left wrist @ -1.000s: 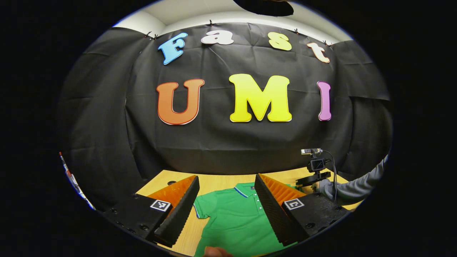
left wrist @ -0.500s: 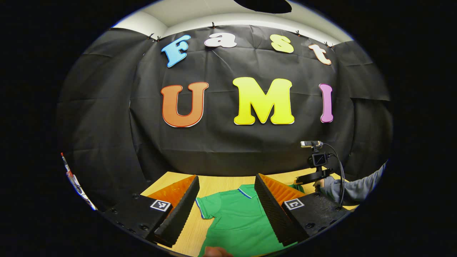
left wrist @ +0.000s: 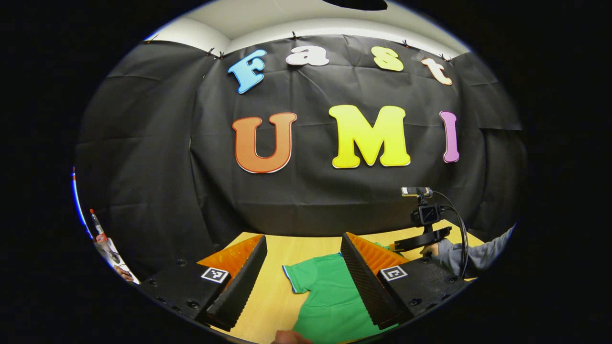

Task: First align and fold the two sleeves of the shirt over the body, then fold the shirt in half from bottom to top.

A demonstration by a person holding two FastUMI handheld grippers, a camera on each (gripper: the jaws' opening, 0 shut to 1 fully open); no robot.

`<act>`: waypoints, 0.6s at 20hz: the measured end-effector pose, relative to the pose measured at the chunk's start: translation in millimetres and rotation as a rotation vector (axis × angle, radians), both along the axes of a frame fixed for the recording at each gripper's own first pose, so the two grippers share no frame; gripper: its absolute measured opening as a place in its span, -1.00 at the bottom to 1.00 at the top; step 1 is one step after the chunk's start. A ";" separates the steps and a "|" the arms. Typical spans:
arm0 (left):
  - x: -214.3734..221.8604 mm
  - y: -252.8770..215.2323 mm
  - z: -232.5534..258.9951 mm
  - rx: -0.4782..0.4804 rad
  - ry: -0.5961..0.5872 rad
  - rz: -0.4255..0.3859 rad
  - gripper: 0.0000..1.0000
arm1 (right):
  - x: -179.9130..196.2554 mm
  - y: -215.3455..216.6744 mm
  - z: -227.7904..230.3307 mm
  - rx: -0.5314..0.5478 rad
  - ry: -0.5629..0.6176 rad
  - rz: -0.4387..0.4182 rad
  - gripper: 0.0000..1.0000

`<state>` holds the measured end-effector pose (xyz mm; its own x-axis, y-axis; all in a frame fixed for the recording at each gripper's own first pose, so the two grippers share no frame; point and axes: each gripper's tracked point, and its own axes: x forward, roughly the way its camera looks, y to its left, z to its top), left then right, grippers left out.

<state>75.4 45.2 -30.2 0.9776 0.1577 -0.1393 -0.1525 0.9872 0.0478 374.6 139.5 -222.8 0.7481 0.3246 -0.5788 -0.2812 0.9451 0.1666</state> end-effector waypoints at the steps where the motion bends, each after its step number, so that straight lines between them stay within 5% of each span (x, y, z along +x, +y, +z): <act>1: -2.7 3.6 2.0 0.005 -0.002 0.007 0.98 | -0.3 3.3 -4.0 -0.012 0.005 0.006 -0.99; 5: -11.7 12.9 4.7 0.011 -0.005 0.030 0.97 | -12.5 16.8 -42.3 -0.044 0.128 0.021 -0.91; 8: -16.0 16.7 10.4 0.025 -0.014 0.039 0.97 | -9.6 16.7 -49.9 -0.047 0.086 0.001 0.80; 12: -16.6 20.1 17.9 0.031 -0.039 0.030 0.97 | -8.6 3.6 -3.8 -0.051 -0.047 -0.022 0.80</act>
<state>58.7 65.3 -12.3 0.9770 0.1910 -0.0954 -0.1846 0.9802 0.0716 366.0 143.2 -226.6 0.7816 0.2786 -0.5581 -0.2662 0.9581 0.1055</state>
